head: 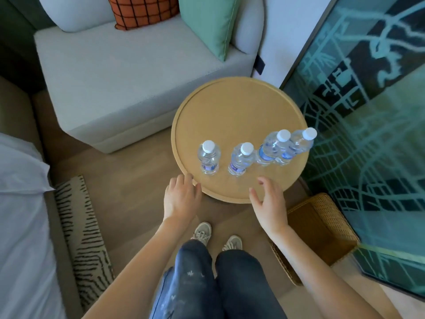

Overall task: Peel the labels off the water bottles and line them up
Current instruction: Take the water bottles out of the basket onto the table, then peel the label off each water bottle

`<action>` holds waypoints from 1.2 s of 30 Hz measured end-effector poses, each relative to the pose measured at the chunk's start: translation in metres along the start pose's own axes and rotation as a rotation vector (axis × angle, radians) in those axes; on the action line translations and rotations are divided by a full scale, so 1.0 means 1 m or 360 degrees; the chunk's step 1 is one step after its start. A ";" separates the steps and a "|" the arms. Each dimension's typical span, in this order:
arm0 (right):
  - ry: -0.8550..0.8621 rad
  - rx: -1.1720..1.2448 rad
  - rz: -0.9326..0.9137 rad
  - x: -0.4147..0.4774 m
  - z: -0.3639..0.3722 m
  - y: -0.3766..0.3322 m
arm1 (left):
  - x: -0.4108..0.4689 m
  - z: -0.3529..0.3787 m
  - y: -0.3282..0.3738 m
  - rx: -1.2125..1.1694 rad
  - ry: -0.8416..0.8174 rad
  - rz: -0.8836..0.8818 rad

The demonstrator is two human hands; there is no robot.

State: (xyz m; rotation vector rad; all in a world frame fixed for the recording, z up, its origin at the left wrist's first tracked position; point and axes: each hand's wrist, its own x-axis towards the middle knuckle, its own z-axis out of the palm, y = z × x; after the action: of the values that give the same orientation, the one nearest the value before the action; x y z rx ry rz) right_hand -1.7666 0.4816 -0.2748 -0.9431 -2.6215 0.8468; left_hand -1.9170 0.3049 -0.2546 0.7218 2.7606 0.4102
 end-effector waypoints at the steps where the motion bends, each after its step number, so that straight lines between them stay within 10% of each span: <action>1: -0.0015 -0.0079 -0.0060 -0.006 -0.015 -0.008 | -0.010 -0.018 0.005 0.0015 0.0010 0.0090; 13: 0.0024 -0.0279 -0.0515 -0.071 -0.134 -0.078 | -0.124 -0.148 0.044 -0.0033 0.0195 0.0831; 36: -0.0181 -0.0303 -0.0694 -0.077 -0.113 -0.131 | -0.151 -0.153 -0.030 -0.0014 0.0220 0.0489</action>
State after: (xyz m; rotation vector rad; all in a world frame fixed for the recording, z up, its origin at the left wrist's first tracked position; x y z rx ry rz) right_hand -1.7303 0.4005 -0.1076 -0.3374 -2.8820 0.5624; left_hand -1.8508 0.1723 -0.0964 1.1626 2.7748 0.5518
